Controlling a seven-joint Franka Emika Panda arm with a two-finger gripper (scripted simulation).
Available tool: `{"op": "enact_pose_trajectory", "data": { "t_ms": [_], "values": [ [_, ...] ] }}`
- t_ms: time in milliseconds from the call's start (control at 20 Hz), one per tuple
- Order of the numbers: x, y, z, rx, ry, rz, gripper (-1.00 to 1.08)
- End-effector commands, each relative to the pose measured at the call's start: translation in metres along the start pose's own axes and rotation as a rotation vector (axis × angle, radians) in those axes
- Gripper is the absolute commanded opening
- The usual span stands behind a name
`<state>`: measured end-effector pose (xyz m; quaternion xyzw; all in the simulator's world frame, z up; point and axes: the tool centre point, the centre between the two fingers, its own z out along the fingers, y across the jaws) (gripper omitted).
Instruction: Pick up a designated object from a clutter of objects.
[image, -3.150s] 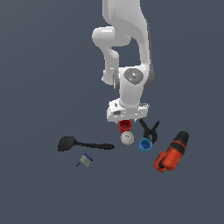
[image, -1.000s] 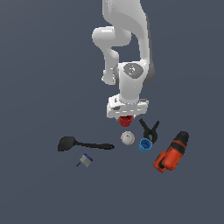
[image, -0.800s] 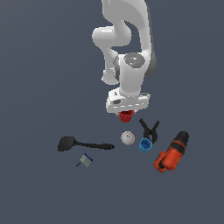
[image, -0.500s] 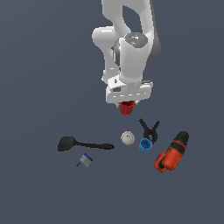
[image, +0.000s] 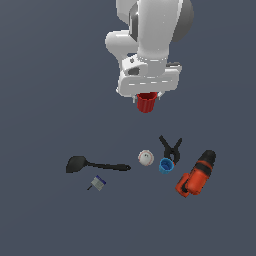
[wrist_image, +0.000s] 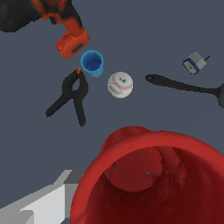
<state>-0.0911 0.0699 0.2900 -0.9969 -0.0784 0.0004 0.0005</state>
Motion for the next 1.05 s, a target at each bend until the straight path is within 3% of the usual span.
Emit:
{"op": "enact_pose_trajectory", "data": {
  "t_ms": [0, 500, 1000],
  "values": [
    [-0.005, 0.0, -0.024, 0.0, 0.001, 0.0, -1.0],
    [-0.016, -0.001, -0.097, 0.0, 0.001, 0.0, -1.0],
    [-0.019, -0.001, -0.122, -0.001, 0.001, 0.001, -1.0]
  ]
}}
